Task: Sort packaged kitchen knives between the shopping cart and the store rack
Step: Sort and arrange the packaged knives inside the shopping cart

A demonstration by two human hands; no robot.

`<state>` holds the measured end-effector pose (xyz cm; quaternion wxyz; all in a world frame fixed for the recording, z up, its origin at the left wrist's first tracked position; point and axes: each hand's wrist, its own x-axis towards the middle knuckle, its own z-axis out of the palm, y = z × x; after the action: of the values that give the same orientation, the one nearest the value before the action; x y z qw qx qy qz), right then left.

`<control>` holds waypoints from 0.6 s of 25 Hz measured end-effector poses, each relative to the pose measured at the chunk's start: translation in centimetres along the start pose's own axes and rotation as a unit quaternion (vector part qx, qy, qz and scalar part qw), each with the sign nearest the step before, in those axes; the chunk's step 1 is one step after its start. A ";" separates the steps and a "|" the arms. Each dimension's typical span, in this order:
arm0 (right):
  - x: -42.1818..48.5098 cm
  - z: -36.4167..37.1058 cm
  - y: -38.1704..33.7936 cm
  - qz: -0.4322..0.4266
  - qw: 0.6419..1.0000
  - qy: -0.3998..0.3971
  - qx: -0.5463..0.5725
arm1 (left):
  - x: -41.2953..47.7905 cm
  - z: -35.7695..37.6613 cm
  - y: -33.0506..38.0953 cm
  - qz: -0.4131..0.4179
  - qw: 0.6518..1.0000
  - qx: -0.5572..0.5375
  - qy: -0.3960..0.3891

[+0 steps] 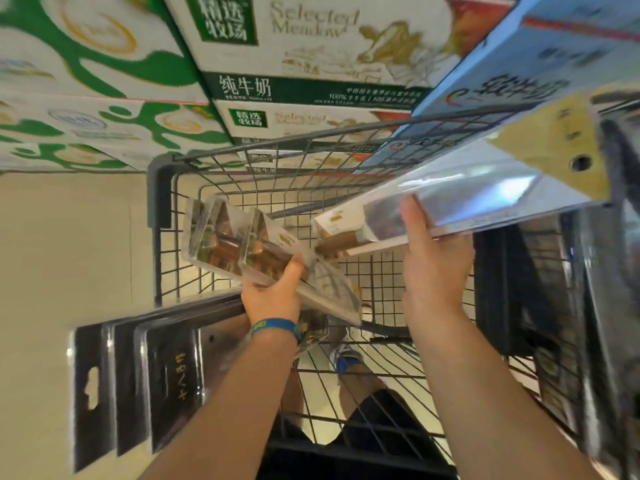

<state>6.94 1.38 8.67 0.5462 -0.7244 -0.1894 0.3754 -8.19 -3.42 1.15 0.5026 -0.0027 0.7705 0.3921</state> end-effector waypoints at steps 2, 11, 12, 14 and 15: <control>0.0 -0.8 0.0 -0.011 0.999 -0.026 -0.036 | 0.4 -0.1 0.2 -0.001 1.000 -0.003 0.013; -4.2 -4.9 -0.8 -0.195 0.904 -0.201 -0.324 | 0.7 -0.1 -0.4 0.058 0.998 0.003 -0.037; -4.6 -4.7 -1.5 -0.190 0.921 -0.177 -0.292 | 0.5 -0.1 -0.1 0.061 0.997 -0.006 -0.038; -4.7 -3.5 -2.8 -0.157 0.937 -0.137 -0.281 | 0.2 0.1 0.7 0.066 0.997 -0.031 -0.033; -4.2 -2.9 -2.9 -0.125 0.933 -0.137 -0.308 | 0.0 0.1 1.1 0.074 0.996 -0.044 -0.029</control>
<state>6.74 -2.41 13.10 0.3081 -0.7692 -0.4577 0.3225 -8.53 -2.60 1.83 0.4936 0.0433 0.7361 0.4611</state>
